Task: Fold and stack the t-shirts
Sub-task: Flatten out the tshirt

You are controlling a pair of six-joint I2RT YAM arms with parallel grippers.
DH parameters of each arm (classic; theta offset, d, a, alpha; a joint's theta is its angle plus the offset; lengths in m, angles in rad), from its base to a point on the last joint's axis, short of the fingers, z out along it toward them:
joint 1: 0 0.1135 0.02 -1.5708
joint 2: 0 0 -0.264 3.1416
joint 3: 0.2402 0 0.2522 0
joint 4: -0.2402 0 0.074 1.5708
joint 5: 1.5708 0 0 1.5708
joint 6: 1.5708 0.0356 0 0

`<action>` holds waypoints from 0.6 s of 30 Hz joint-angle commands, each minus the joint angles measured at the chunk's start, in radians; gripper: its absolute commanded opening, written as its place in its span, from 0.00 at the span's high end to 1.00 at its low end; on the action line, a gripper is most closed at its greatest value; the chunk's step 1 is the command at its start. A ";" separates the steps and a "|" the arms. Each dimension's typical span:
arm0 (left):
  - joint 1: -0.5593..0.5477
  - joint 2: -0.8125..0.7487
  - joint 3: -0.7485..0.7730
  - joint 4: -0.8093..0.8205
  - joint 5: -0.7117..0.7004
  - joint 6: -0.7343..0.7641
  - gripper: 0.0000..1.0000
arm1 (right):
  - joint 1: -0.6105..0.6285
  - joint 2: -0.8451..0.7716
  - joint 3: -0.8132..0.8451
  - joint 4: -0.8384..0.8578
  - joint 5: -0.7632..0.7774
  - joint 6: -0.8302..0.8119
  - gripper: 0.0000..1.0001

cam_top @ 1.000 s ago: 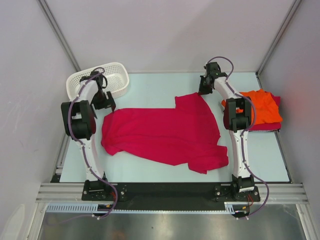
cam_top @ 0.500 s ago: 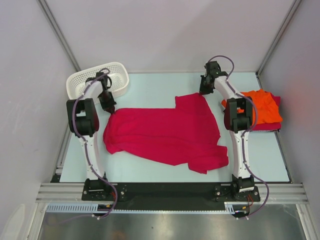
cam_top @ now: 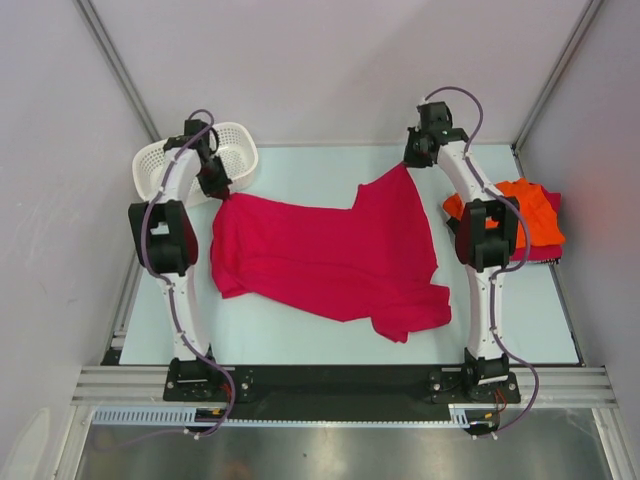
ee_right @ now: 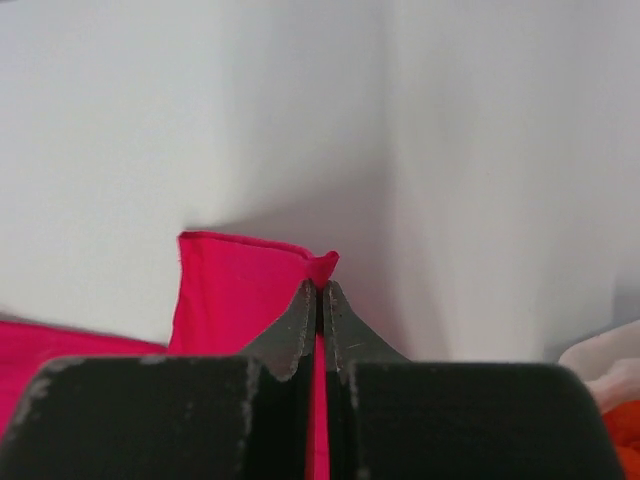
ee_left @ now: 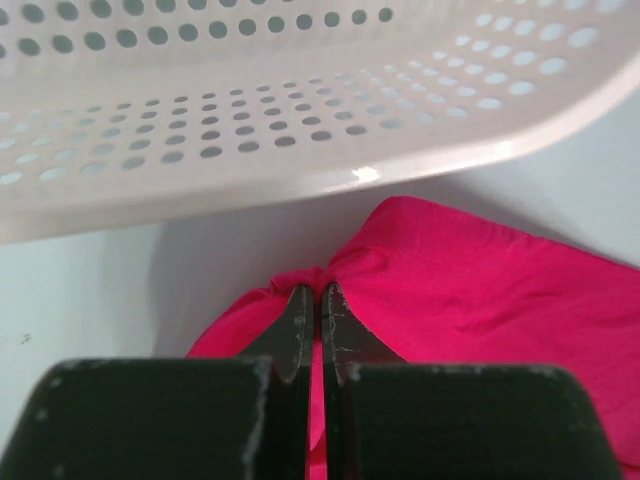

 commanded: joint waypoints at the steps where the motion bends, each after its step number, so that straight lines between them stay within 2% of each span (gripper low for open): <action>1: 0.018 -0.155 -0.001 0.023 -0.002 0.009 1.00 | -0.002 -0.162 -0.038 0.044 0.023 -0.013 1.00; 6: 0.027 -0.198 -0.057 -0.008 0.041 0.048 1.00 | -0.005 -0.277 -0.093 0.033 -0.007 -0.020 1.00; 14: 0.030 -0.329 -0.356 -0.049 -0.020 0.065 1.00 | -0.003 -0.501 -0.426 -0.054 -0.075 0.045 1.00; 18: 0.036 -0.362 -0.517 -0.053 0.006 0.030 1.00 | -0.002 -0.616 -0.615 -0.084 -0.127 0.100 1.00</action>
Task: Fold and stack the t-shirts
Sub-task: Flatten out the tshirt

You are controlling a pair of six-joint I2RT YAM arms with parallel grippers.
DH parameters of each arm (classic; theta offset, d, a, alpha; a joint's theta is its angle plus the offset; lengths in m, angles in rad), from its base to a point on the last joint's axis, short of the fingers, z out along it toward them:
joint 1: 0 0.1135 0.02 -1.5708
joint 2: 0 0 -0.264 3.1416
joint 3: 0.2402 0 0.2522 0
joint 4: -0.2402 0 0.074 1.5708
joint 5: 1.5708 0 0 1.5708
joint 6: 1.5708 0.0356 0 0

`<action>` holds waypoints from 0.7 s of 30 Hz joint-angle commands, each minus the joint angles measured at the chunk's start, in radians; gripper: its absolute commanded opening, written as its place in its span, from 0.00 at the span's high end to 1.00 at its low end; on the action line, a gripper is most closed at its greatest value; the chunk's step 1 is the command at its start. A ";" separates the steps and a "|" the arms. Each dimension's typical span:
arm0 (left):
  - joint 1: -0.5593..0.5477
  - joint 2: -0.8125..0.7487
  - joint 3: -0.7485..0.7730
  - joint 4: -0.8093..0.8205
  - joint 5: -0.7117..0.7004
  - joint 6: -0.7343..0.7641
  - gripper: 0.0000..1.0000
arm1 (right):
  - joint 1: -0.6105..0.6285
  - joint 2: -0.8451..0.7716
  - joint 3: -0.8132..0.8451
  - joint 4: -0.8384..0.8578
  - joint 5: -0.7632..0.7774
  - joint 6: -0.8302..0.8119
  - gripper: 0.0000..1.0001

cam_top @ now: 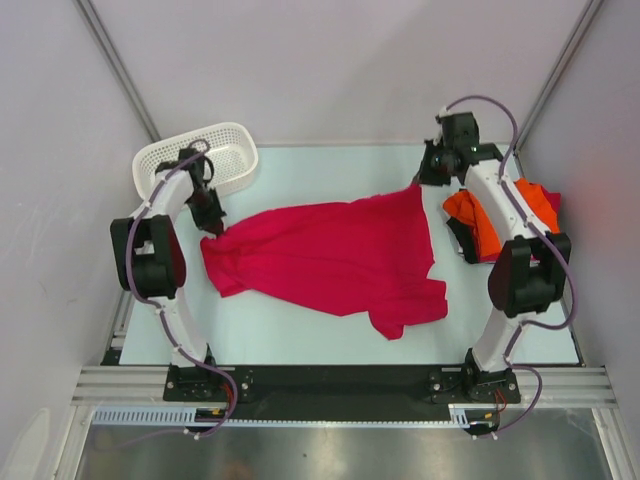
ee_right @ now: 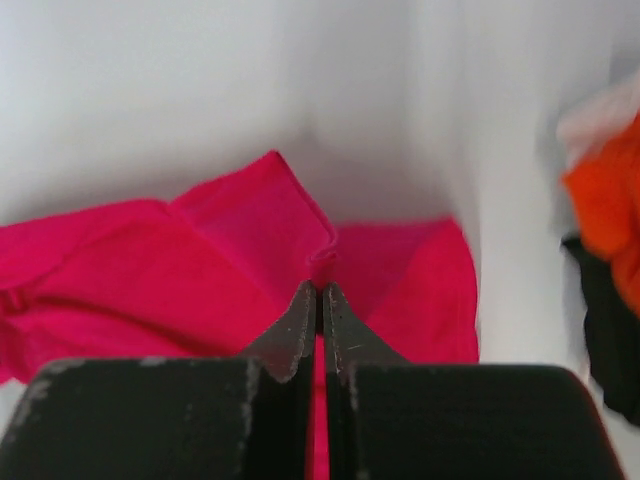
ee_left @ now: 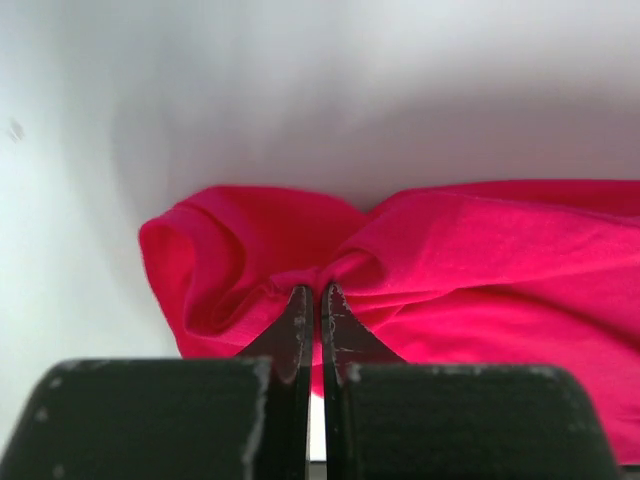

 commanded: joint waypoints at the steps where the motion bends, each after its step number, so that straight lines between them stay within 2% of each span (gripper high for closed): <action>1: 0.018 -0.078 -0.131 -0.021 0.011 -0.013 1.00 | -0.001 -0.141 -0.191 -0.088 -0.066 0.076 1.00; 6: 0.030 -0.047 -0.185 -0.010 -0.002 -0.061 1.00 | 0.022 -0.186 -0.374 -0.139 -0.087 0.132 1.00; 12: 0.050 0.019 -0.122 -0.029 -0.021 -0.088 1.00 | 0.065 -0.161 -0.444 -0.237 -0.029 0.172 1.00; 15: 0.061 0.030 -0.103 -0.035 -0.025 -0.087 1.00 | 0.080 -0.146 -0.461 -0.255 -0.012 0.182 1.00; 18: 0.075 -0.005 -0.097 -0.006 0.033 -0.088 1.00 | 0.069 -0.190 -0.445 -0.201 0.014 0.196 1.00; 21: 0.075 -0.087 -0.024 0.042 0.102 -0.096 1.00 | 0.048 -0.198 -0.330 -0.165 0.029 0.184 1.00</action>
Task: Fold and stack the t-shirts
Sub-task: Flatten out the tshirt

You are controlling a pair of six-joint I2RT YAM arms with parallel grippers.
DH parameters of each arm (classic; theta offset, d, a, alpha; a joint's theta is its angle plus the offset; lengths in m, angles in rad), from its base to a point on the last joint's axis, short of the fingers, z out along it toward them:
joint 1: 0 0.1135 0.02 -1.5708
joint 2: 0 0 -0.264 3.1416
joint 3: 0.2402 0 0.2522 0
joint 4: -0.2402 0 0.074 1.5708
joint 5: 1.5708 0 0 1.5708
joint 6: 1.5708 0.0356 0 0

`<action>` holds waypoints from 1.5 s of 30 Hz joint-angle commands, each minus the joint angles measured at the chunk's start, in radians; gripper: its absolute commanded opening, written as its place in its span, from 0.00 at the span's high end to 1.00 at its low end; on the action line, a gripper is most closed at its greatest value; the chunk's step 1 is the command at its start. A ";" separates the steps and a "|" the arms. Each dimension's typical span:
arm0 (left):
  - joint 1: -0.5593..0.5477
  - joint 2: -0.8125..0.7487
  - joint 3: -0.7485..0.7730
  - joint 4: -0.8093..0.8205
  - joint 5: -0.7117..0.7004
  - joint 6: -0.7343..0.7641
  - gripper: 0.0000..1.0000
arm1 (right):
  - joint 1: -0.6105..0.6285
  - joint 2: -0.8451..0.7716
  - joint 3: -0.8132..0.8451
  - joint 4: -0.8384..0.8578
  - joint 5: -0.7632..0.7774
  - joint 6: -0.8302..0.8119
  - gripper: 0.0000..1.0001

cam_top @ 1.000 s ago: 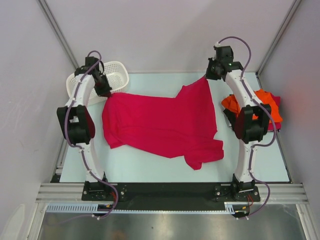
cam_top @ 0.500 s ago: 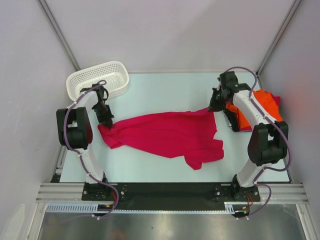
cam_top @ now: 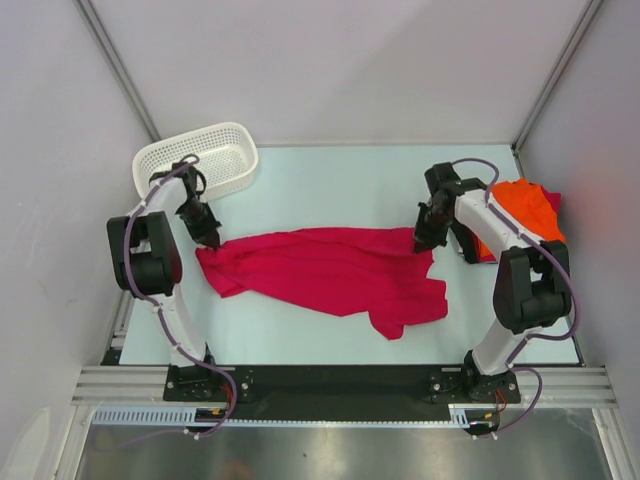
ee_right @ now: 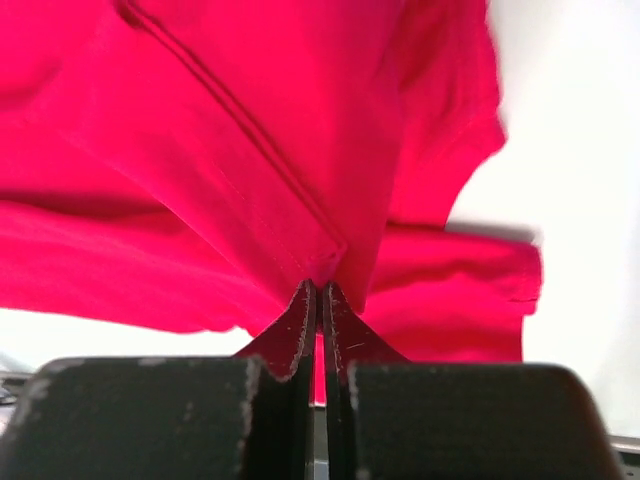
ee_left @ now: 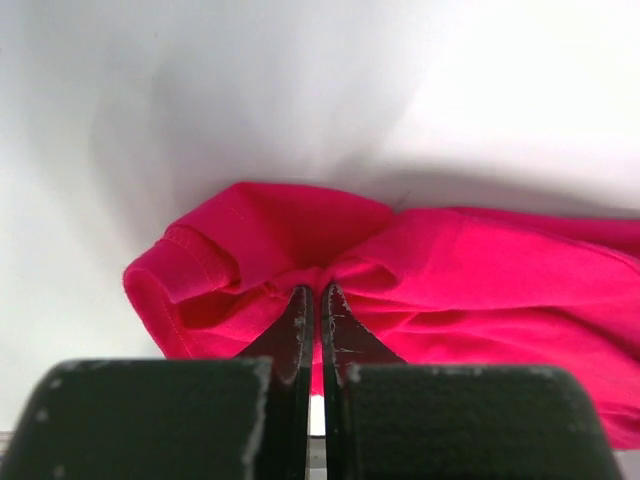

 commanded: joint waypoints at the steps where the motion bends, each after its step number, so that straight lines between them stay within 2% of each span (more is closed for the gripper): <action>1: 0.011 -0.158 0.167 0.084 0.085 -0.026 1.00 | -0.028 -0.048 0.216 0.054 0.056 -0.013 1.00; 4: 0.009 -0.241 0.252 0.145 0.099 -0.056 1.00 | -0.026 -0.045 0.404 0.068 0.089 -0.063 1.00; 5: 0.005 -0.313 0.258 0.168 0.093 -0.064 1.00 | -0.020 -0.057 0.444 0.101 0.097 -0.080 1.00; 7: 0.002 -0.410 0.246 0.247 0.073 -0.084 1.00 | 0.021 -0.126 0.527 0.138 0.169 -0.135 1.00; 9: -0.003 -0.519 0.258 0.242 0.001 -0.088 1.00 | 0.079 -0.227 0.552 0.204 0.253 -0.174 1.00; 13: -0.006 -0.694 0.188 0.200 -0.054 -0.107 1.00 | 0.175 -0.405 0.565 0.264 0.385 -0.229 1.00; 17: -0.034 -0.912 0.044 0.180 -0.106 -0.142 1.00 | 0.280 -0.556 0.530 0.198 0.511 -0.248 1.00; 21: -0.081 -1.212 -0.092 0.187 -0.164 -0.177 1.00 | 0.372 -0.737 0.446 0.119 0.570 -0.232 1.00; 25: -0.090 -1.381 -0.073 0.162 -0.200 -0.167 1.00 | 0.368 -0.896 0.424 0.022 0.579 -0.223 1.00; 28: -0.090 -1.389 0.056 0.096 -0.253 -0.130 1.00 | 0.324 -0.967 0.444 -0.013 0.539 -0.258 1.00; 30: -0.090 -1.363 0.181 0.072 -0.267 -0.115 1.00 | 0.233 -0.970 0.488 -0.036 0.463 -0.294 1.00; 32: -0.090 -1.299 0.282 0.056 -0.272 -0.108 1.00 | 0.108 -0.949 0.528 -0.043 0.365 -0.309 1.00; 35: -0.090 -1.178 0.473 0.035 -0.264 -0.108 1.00 | -0.015 -0.909 0.610 -0.029 0.257 -0.326 1.00; 37: -0.090 -1.115 0.551 0.036 -0.243 -0.101 1.00 | -0.009 -0.866 0.647 -0.012 0.252 -0.308 1.00; 39: -0.090 -1.038 0.526 0.052 -0.189 -0.096 1.00 | -0.009 -0.837 0.641 0.022 0.287 -0.315 1.00; 41: -0.090 -0.971 0.455 0.082 -0.145 -0.096 1.00 | -0.011 -0.837 0.529 0.080 0.344 -0.344 1.00; 43: -0.092 -0.937 0.279 0.134 -0.119 -0.120 1.00 | -0.011 -0.835 0.414 0.195 0.372 -0.357 1.00; 45: -0.096 -0.870 0.109 0.264 -0.021 -0.124 1.00 | -0.011 -0.814 0.265 0.317 0.370 -0.367 1.00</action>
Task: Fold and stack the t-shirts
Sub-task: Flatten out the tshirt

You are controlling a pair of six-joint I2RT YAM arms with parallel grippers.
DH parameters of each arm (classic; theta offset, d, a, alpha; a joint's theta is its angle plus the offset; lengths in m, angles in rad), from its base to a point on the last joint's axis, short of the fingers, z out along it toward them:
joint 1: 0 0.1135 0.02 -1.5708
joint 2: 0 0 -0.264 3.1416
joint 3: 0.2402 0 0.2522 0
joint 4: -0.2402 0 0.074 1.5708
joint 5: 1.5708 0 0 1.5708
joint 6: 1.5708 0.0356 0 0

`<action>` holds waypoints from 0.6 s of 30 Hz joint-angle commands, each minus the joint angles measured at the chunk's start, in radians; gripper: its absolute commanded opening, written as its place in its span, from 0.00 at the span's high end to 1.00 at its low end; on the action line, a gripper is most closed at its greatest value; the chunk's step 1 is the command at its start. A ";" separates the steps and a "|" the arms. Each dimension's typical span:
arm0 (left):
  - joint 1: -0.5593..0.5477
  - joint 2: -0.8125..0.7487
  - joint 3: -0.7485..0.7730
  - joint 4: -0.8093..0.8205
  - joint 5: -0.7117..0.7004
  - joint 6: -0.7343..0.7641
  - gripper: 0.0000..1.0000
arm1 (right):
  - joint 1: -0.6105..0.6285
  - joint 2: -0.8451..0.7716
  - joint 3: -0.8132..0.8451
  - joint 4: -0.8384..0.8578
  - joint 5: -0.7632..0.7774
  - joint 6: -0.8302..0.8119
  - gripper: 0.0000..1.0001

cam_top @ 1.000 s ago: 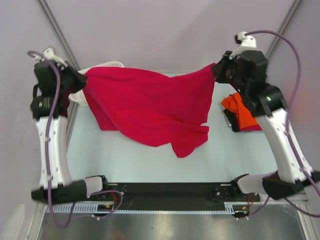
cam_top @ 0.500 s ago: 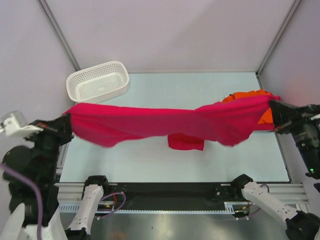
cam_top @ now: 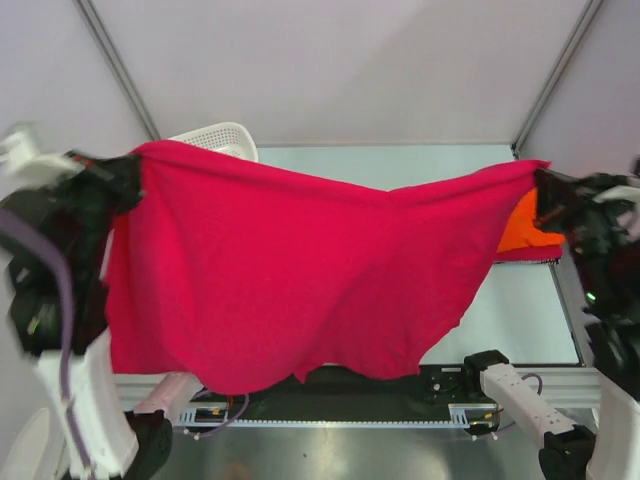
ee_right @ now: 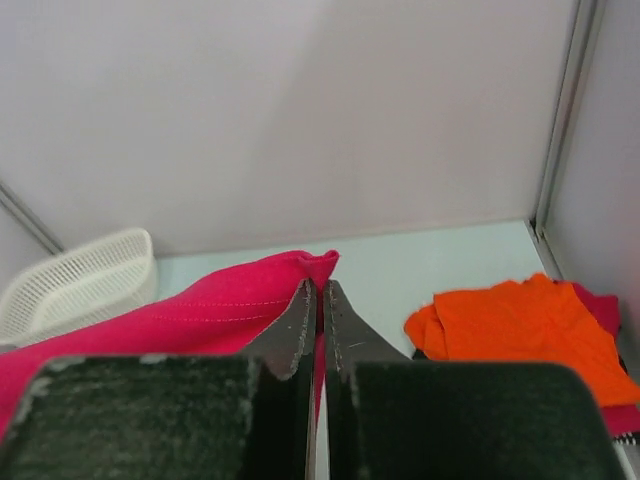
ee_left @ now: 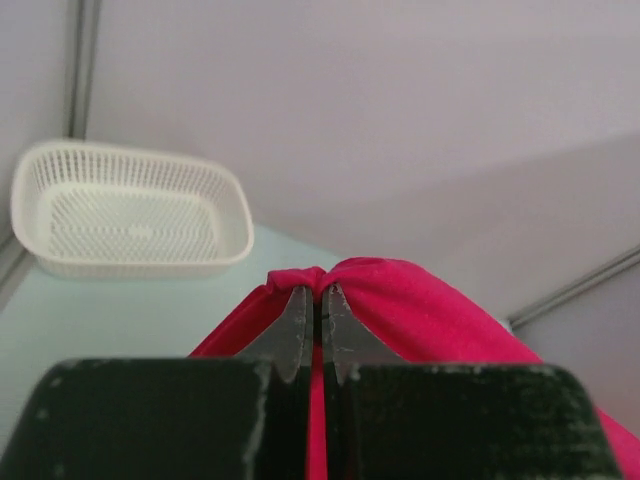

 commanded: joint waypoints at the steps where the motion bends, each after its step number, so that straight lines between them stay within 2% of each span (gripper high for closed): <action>1: -0.008 0.227 -0.303 0.141 0.137 0.000 1.00 | -0.007 0.118 -0.225 0.243 0.055 -0.058 1.00; 5: -0.039 0.428 -0.391 0.224 0.103 0.052 1.00 | -0.009 0.284 -0.388 0.448 0.063 -0.101 1.00; 8: -0.069 0.606 -0.363 0.248 0.099 0.090 1.00 | -0.020 0.491 -0.436 0.611 0.074 -0.116 1.00; 12: -0.082 0.819 -0.284 0.254 0.099 0.124 1.00 | -0.017 0.771 -0.341 0.714 0.066 -0.126 1.00; 15: -0.092 0.966 -0.195 0.238 0.070 0.141 1.00 | -0.015 0.986 -0.229 0.722 0.060 -0.141 1.00; 16: -0.092 0.999 -0.170 0.229 0.062 0.144 1.00 | -0.015 1.040 -0.128 0.708 0.060 -0.147 1.00; 18: -0.092 1.091 -0.096 0.218 0.059 0.155 1.00 | -0.009 1.190 -0.033 0.688 0.055 -0.149 1.00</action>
